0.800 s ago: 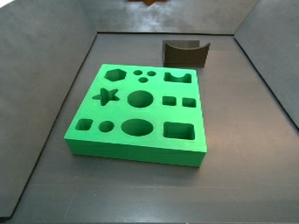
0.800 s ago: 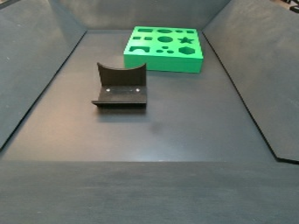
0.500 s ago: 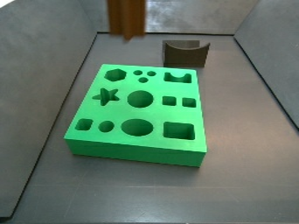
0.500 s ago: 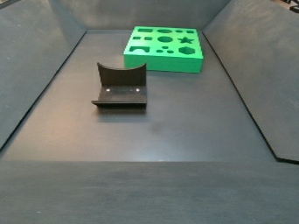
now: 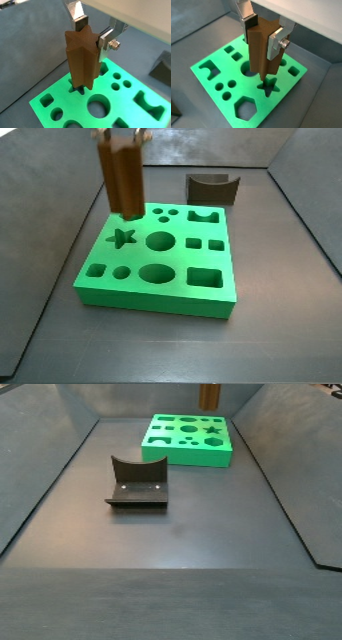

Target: Insert the star object.

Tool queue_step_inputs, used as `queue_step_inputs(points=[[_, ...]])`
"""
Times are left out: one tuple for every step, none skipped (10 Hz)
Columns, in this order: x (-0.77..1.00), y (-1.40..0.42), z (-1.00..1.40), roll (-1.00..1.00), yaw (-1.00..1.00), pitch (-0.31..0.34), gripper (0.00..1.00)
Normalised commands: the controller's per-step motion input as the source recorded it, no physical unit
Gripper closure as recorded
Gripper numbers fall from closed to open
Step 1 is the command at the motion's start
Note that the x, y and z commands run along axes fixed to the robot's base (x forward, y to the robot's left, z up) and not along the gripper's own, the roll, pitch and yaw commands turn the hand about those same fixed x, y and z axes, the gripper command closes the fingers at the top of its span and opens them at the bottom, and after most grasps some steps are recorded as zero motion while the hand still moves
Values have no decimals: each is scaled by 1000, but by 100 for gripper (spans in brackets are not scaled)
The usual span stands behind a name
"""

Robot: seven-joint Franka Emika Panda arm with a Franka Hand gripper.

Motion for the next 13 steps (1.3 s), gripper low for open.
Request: queue_step_inputs(points=[[-323, 0, -554, 16, 0, -51, 100], [-169, 0, -429, 0, 0, -6, 100], [0, 0, -411, 0, 0, 0, 100], [160, 0, -411, 0, 14, 40, 100], [220, 31, -354, 13, 29, 89, 100], [209, 77, -286, 44, 0, 116, 100], [49, 103, -260, 41, 0, 89, 100], [0, 49, -283, 61, 0, 40, 100], [-77, 0, -446, 109, 0, 0, 100], [-446, 0, -517, 129, 0, -36, 100], [-391, -66, -434, 134, 0, -39, 100], [-237, -49, -449, 110, 0, -9, 100], [0, -66, -606, 103, 14, 0, 100]])
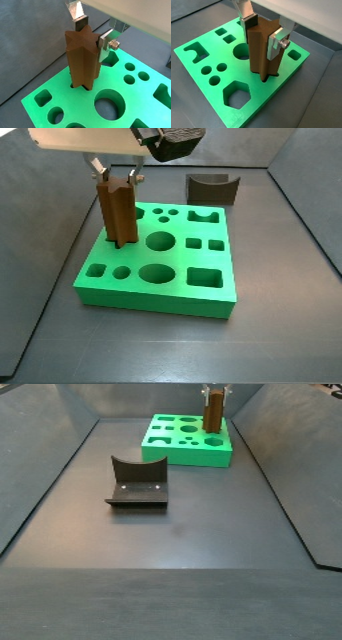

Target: Insert the star object.

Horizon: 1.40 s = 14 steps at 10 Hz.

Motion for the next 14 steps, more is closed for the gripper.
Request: queue_step_inputs(points=[[0, -123, -766, 153, 0, 0, 100], [-129, -120, -617, 134, -3, 0, 100], [-249, -123, -526, 106, -43, 0, 100], [-189, -54, -620, 157, 0, 0, 100], [-91, 0, -714, 266, 26, 0, 100], [49, 149, -637, 194, 91, 50, 100], [283, 206, -466, 53, 120, 59, 100], [443, 177, -471, 0, 106, 67, 100], [471, 183, -434, 6, 83, 76, 100], [414, 129, -329, 67, 74, 89, 100], [394, 26, -329, 100, 66, 67, 100], [209, 0, -517, 166, 126, 0, 100], [0, -20, -826, 220, 237, -109, 100], [-43, -34, -814, 253, 231, -96, 100]])
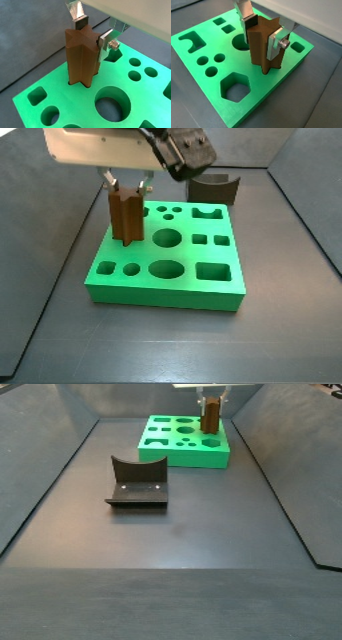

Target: Insert the star object.

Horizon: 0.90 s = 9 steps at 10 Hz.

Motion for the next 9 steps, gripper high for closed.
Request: queue_step_inputs(points=[[0, -80, -780, 260, 186, -114, 100], [-20, -117, -709, 274, 194, -154, 100], [0, -126, -657, 284, 174, -170, 100], [0, -137, -574, 297, 160, -207, 100], [0, -231, -551, 234, 143, -256, 100], [0, -360, -580, 157, 83, -307, 100], [-154, -203, -714, 77, 0, -284, 100], [-71, 0, -494, 0, -40, -103, 100], [0, -97, -806, 116, 31, -187, 100]])
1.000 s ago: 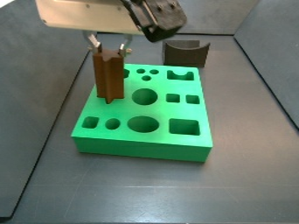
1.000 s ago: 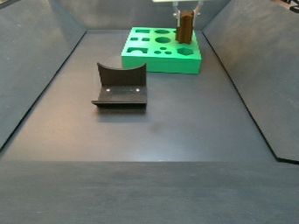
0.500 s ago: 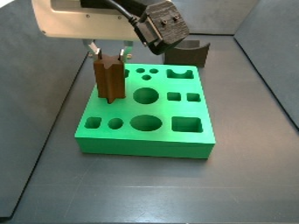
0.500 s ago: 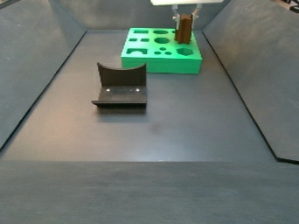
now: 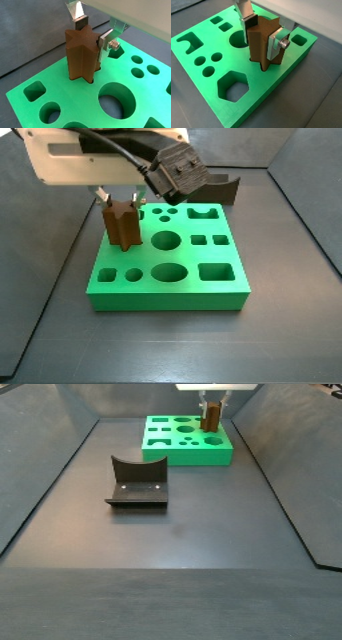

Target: Insert the star object.

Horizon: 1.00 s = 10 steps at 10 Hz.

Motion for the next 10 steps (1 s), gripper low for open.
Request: queue_step_inputs(points=[[94, -137, -840, 126, 3, -156, 100], [191, -91, -1000, 73, 0, -100, 100], [243, 0, -731, 134, 143, -179, 100], [249, 29, -571, 211, 180, -207, 100], [186, 0, -549, 274, 149, -176, 100], [189, 0, -563, 274, 120, -164, 100], [151, 0, -540, 291, 117, -173, 100], [29, 0, -643, 277, 129, -150, 100], [0, -220, -1000, 164, 74, -59, 100], [-43, 0, -631, -43, 0, -174, 100]])
